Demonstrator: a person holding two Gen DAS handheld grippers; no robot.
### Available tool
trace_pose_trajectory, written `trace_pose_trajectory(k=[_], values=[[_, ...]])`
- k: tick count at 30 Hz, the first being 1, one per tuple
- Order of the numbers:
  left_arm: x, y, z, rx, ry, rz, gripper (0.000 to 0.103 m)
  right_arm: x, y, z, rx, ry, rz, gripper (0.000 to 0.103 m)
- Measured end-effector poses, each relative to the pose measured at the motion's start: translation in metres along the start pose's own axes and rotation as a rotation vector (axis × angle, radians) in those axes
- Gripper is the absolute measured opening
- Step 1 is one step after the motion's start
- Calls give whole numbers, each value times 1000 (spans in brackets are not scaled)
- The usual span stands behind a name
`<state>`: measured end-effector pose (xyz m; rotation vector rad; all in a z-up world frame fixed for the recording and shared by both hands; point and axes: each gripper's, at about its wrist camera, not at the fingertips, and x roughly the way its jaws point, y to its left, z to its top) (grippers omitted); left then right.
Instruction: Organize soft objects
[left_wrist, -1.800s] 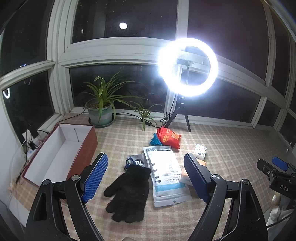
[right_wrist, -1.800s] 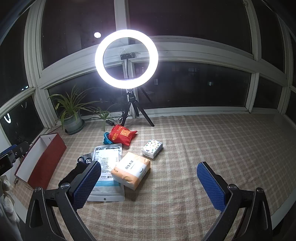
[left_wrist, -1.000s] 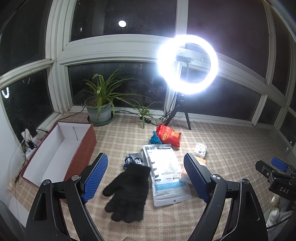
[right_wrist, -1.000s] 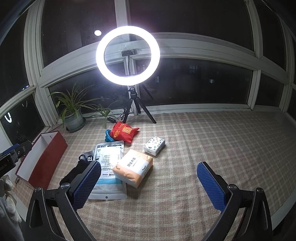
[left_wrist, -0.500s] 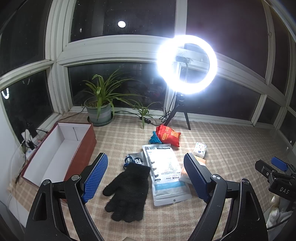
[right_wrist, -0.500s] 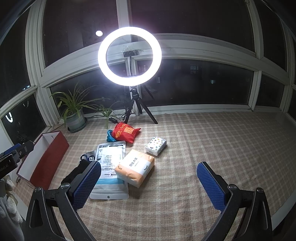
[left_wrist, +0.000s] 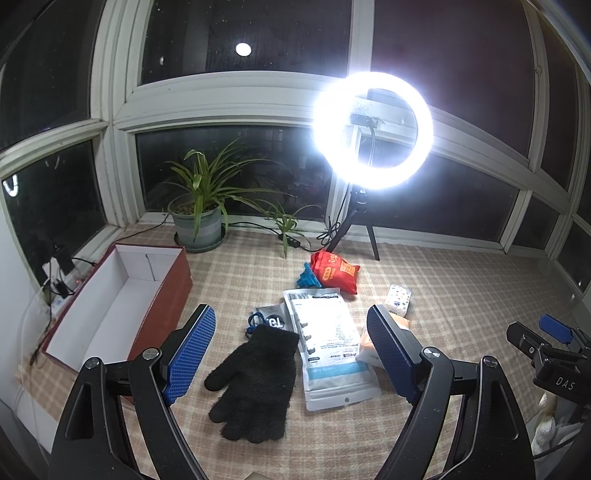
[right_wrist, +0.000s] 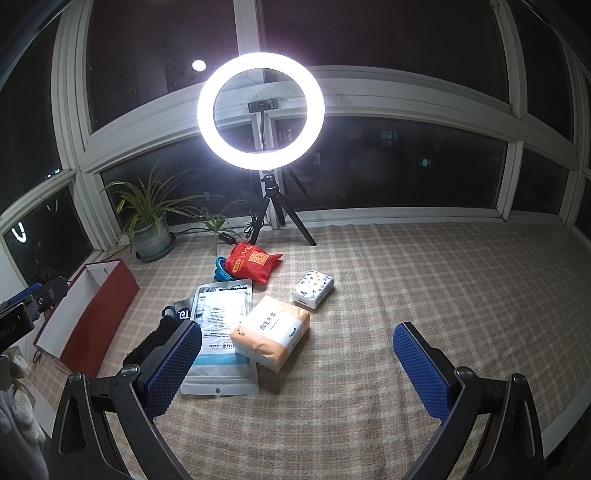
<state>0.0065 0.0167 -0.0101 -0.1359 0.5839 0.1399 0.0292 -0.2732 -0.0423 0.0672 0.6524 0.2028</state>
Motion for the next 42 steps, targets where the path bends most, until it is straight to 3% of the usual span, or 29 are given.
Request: trace_pose_trajectory(k=[23, 35, 42], values=[[10, -5, -1, -7, 21, -32, 84, 18, -15, -6, 23, 46, 14, 102], [57, -19, -10, -11, 116, -154, 84, 60, -48, -11, 116, 140, 97, 102], [100, -35, -14, 0, 211, -287, 84, 95, -65, -12, 190, 197, 168, 102]])
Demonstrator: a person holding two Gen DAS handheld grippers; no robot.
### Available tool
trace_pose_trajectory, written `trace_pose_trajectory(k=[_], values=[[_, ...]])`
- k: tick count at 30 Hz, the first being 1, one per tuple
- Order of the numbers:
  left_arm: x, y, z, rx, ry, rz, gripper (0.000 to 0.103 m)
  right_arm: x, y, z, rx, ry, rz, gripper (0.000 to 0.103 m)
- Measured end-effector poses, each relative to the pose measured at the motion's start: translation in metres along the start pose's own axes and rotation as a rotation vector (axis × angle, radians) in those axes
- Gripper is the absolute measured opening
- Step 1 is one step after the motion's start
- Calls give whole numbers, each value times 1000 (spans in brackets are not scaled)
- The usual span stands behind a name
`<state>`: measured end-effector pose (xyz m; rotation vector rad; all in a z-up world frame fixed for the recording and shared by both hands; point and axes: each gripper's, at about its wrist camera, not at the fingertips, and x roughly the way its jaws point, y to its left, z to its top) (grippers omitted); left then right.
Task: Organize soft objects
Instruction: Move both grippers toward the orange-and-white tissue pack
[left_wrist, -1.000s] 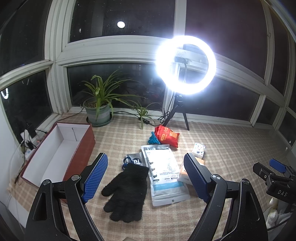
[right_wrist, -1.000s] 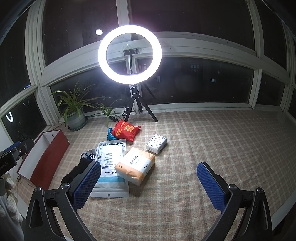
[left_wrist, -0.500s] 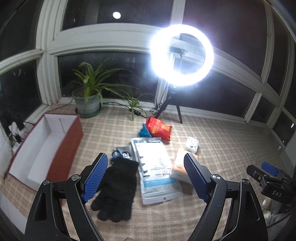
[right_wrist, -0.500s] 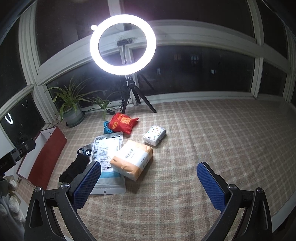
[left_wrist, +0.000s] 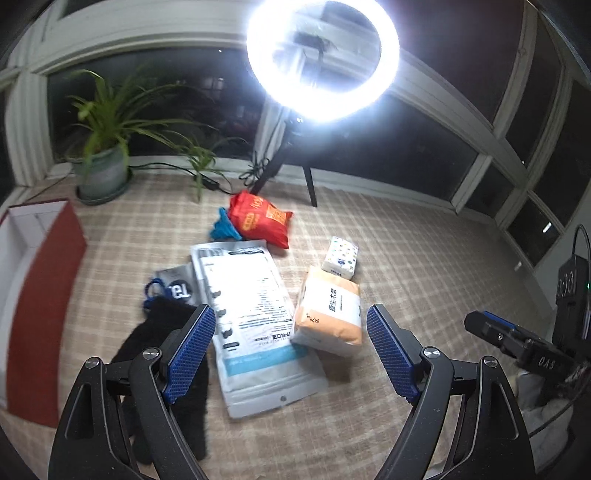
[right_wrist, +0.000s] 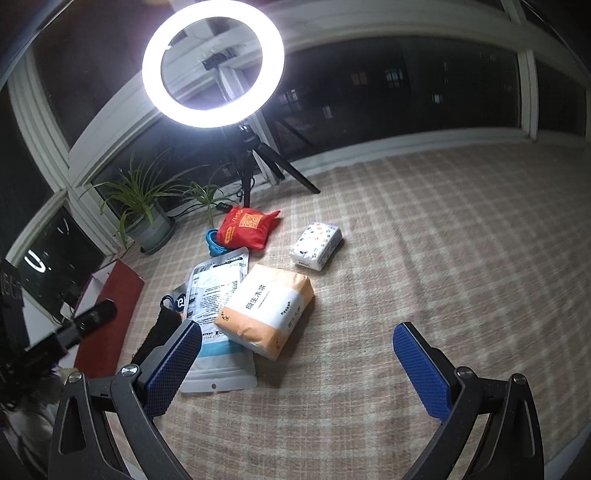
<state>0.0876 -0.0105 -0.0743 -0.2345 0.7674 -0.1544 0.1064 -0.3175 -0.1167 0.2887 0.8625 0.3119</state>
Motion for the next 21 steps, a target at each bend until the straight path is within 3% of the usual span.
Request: trace_pose_trajectory(k=[6, 18, 21], values=[[37, -3, -1, 38, 58, -45, 83, 31, -13, 7, 53, 62, 51, 102], [102, -3, -4, -4, 180, -155, 77, 101, -30, 17, 209, 218, 193, 75], [116, -1, -6, -18, 215, -173, 73, 118, -34, 17, 262, 261, 228, 73]])
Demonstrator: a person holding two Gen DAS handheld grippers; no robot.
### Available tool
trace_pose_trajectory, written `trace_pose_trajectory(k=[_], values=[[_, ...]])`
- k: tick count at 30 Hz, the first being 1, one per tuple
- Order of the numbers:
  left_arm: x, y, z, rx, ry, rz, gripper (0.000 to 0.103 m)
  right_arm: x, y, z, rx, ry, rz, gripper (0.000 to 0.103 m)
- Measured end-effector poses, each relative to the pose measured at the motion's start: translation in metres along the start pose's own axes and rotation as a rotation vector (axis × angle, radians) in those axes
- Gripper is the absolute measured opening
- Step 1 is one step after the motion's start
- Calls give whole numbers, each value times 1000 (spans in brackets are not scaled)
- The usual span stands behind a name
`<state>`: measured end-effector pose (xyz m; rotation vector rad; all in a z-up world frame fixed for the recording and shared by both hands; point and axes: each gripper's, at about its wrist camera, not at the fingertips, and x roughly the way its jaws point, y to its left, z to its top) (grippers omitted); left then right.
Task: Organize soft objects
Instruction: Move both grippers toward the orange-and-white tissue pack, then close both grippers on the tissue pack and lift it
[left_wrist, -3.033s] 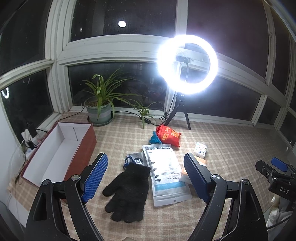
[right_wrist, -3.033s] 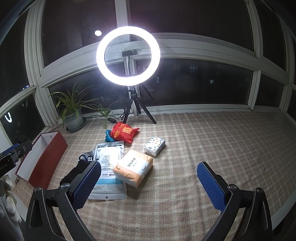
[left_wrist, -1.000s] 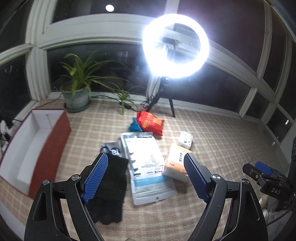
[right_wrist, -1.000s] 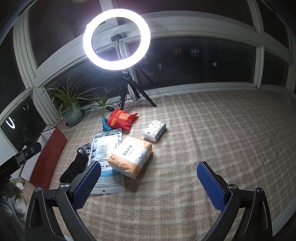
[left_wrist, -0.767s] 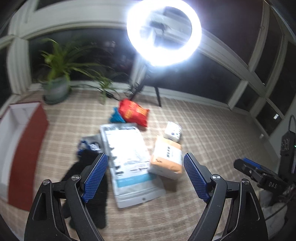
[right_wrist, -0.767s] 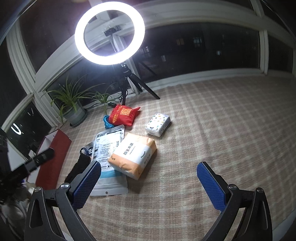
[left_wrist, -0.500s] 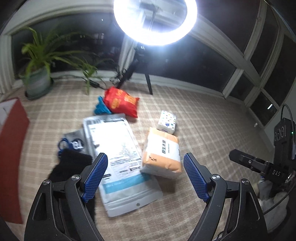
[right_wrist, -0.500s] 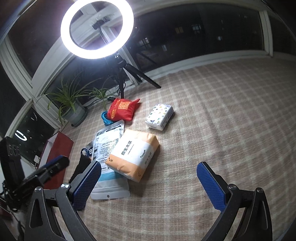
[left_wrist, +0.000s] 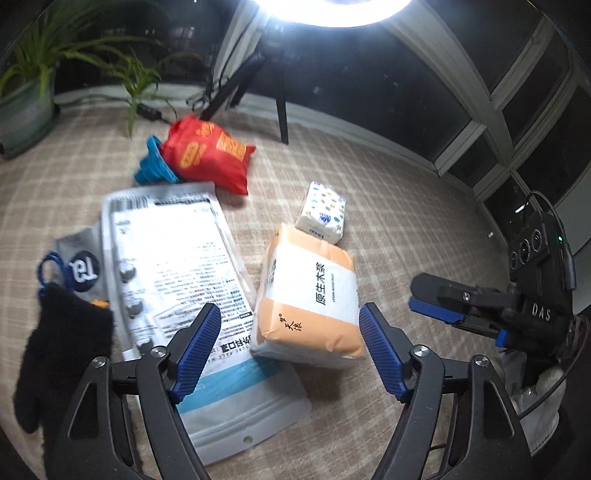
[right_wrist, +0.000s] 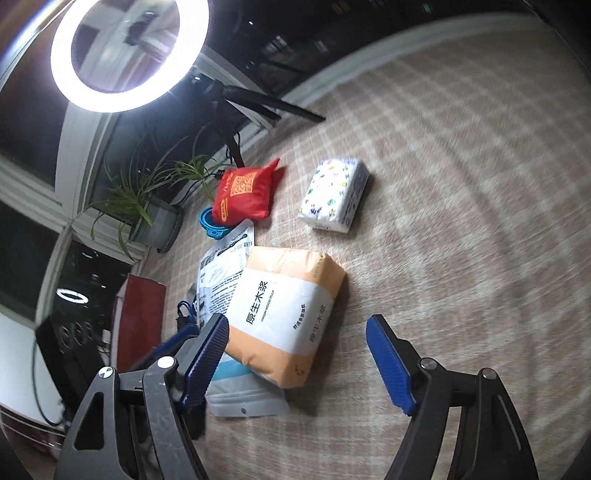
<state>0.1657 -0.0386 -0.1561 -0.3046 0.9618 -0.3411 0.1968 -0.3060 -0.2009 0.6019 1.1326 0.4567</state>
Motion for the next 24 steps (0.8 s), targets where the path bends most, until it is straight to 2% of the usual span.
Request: trace_pose_trajectory(k=[4, 9, 20, 22, 24], values=[[16, 4, -1, -11, 41, -27, 67, 17, -5, 6, 43, 49, 40, 63], [30, 3, 0, 5, 69, -40, 58, 36, -7, 12, 66, 93, 59, 59], [51, -1, -1, 37, 119, -61, 52, 57, -20, 14, 120, 168, 71, 57], [54, -3, -2, 45, 122, -65, 50, 61, -21, 12, 118, 184, 71, 50], [55, -6, -3, 53, 124, -65, 50, 62, -22, 11, 124, 186, 72, 49]])
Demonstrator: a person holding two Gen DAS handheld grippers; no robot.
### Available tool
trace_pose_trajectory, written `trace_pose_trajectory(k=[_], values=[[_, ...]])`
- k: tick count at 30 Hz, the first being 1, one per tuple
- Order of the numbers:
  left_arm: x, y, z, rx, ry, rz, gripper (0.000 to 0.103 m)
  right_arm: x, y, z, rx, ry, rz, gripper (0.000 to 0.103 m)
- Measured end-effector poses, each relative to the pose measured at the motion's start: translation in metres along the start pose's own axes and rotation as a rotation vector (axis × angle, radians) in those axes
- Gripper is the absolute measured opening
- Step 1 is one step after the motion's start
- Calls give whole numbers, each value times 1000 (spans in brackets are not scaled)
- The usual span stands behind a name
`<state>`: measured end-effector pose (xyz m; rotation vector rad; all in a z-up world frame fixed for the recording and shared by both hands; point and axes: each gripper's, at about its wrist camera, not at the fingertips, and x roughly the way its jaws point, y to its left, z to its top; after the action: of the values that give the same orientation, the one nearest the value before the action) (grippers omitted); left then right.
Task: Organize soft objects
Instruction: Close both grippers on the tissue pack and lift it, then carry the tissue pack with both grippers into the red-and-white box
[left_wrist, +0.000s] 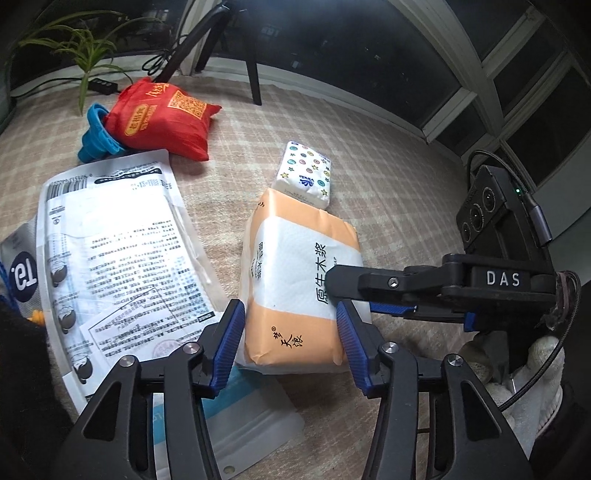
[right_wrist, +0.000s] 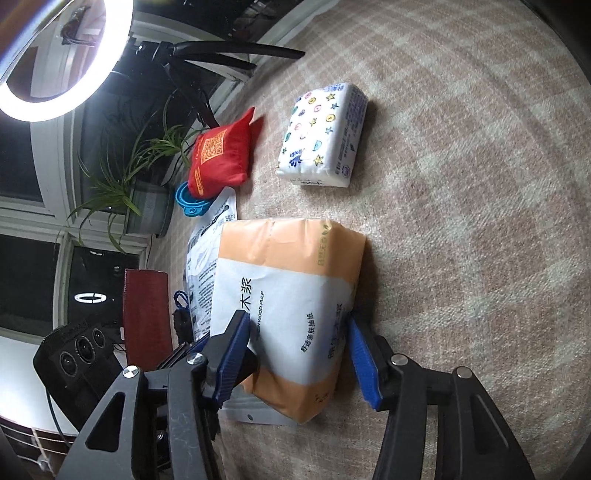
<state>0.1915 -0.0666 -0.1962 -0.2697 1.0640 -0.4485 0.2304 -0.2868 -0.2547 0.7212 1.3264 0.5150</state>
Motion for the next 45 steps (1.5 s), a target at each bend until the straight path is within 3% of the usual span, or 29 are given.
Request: trace_pose_trajectory(k=[12, 21, 30, 45], values=[[-9, -15, -3, 27, -21, -4, 48, -22, 7, -6, -3, -30, 8, 46], [-48, -22, -7, 48, -96, 5, 48, -36, 48, -18, -59, -60, 32, 46], [-111, -4, -19, 25, -204, 44, 48, -23, 121, -42, -148, -50, 78, 46], [-245, 90, -73, -116, -388, 192, 48, 69, 283, -112, -365, 70, 165, 46]])
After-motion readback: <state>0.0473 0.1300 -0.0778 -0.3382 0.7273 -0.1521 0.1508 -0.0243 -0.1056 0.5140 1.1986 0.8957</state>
